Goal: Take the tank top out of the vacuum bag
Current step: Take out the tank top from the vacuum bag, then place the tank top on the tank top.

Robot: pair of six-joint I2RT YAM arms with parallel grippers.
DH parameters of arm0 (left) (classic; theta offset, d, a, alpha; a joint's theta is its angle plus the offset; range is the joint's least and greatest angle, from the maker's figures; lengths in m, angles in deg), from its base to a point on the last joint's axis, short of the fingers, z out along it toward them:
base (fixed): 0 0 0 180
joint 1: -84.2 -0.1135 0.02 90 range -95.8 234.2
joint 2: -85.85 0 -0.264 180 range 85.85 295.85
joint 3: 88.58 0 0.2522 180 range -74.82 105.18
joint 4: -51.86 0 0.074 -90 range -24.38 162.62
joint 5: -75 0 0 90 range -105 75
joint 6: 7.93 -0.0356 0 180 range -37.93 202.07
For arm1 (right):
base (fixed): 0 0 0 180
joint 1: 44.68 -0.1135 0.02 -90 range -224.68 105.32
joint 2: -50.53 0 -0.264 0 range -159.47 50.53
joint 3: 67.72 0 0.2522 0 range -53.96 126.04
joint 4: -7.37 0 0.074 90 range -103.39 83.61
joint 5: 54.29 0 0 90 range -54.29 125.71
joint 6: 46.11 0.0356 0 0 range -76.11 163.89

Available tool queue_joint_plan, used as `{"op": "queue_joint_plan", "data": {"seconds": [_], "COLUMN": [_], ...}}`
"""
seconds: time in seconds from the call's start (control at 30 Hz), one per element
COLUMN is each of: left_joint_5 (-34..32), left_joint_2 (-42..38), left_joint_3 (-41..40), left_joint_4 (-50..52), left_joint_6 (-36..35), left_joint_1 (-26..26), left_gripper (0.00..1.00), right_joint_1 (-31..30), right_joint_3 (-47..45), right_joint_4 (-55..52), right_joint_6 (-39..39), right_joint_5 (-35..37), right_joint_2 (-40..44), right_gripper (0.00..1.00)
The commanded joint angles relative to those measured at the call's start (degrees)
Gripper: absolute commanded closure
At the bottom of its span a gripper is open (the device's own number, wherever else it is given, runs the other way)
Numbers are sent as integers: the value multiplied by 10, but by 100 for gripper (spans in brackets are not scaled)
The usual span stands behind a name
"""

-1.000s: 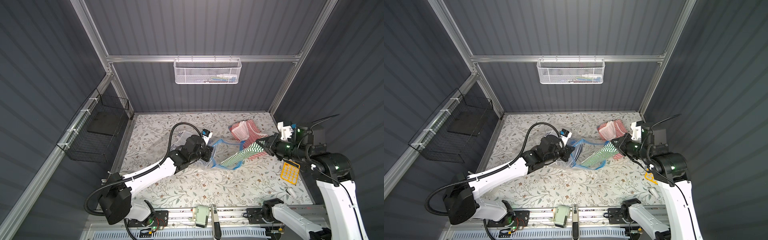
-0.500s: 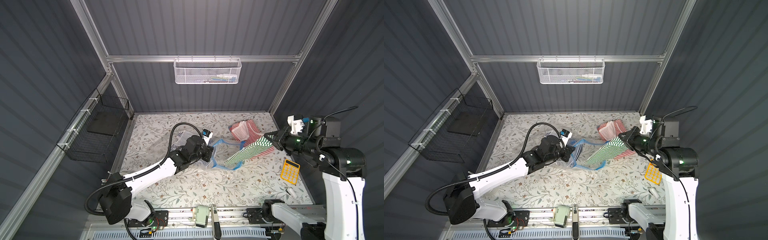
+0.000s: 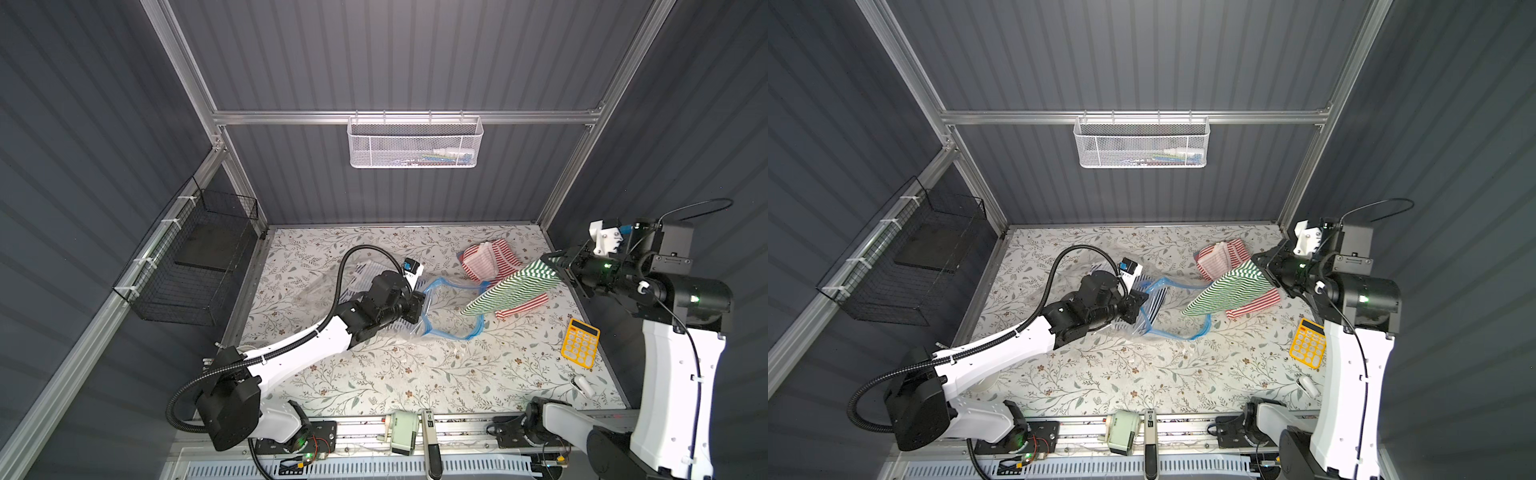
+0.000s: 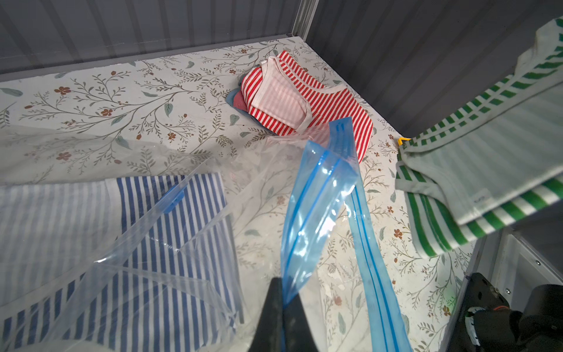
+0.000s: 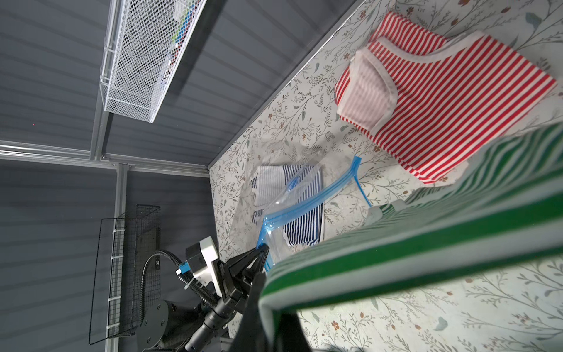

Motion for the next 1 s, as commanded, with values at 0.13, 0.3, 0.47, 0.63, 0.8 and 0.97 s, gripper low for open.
{"op": "queue_joint_plan", "data": {"seconds": [0.13, 0.3, 0.47, 0.63, 0.8, 0.97], "left_joint_5": [-14, -19, -33, -57, -70, -76], "left_joint_2": [-9, -13, -28, -48, -55, -61], "left_joint_3": [1, 3, -4, -22, -34, -35], "left_joint_4": [16, 22, 38, 52, 62, 62], "left_joint_6": [-14, -17, -22, -26, -26, -23], "left_joint_1": [3, 4, 3, 4, 3, 4], "left_gripper": [100, 100, 100, 100, 100, 100], "right_joint_1": [40, 52, 61, 67, 69, 68], "right_joint_3": [32, 22, -3, -4, -12, -35], "right_joint_4": [25, 41, 87, 113, 137, 185], "right_joint_6": [-25, -41, -38, -33, -42, -50], "right_joint_5": [-45, -42, -34, -30, -20, -8], "right_joint_2": [-21, -29, -30, -41, -46, -37], "right_gripper": [100, 100, 100, 100, 100, 100]}}
